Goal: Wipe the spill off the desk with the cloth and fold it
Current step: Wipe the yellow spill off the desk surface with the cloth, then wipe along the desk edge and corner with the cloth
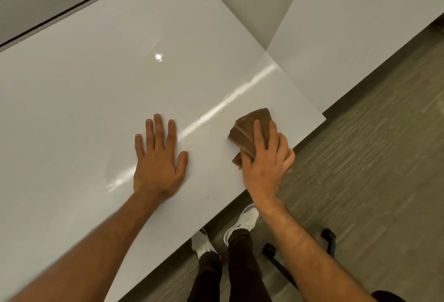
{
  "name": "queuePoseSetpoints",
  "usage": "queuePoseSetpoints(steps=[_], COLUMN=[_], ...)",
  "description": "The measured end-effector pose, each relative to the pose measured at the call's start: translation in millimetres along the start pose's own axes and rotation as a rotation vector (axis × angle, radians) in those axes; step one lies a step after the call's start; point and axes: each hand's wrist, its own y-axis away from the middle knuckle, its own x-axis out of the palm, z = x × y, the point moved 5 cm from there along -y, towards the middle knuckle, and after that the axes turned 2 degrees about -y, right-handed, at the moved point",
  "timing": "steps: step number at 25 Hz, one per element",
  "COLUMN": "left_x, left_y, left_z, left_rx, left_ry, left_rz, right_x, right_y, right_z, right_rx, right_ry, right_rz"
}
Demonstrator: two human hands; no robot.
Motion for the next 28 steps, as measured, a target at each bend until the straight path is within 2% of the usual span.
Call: queuePoseSetpoints(steps=[7,18,23,25,28], left_x=[-4.6,-4.2,-10.6,-14.6,-16.5], left_y=[1.5,6.6,12.5,17.3,21.2], left_z=[0.1,2.6,-5.5,-15.4,-32.9], left_rx=[0.011,0.098,0.213,0.350,0.546], left_ry=[0.059,0.067,0.047,0.008,-0.055], left_rz=[0.000,-0.062,-0.120,-0.161,-0.119], right_x=[14.1,-1.0,-12.7,-16.4,-16.6], right_y=[85.1,136.8,156.7,165.9,177.3], right_z=[76.2,71.2,50.2,35.0,2.1], right_rx=[-0.236,-0.492,-0.476,-0.404,-0.197], right_ry=[-0.071,-0.171,-0.244,-0.325,-0.540], right_rz=[0.075,0.170,0.192,0.214,0.232])
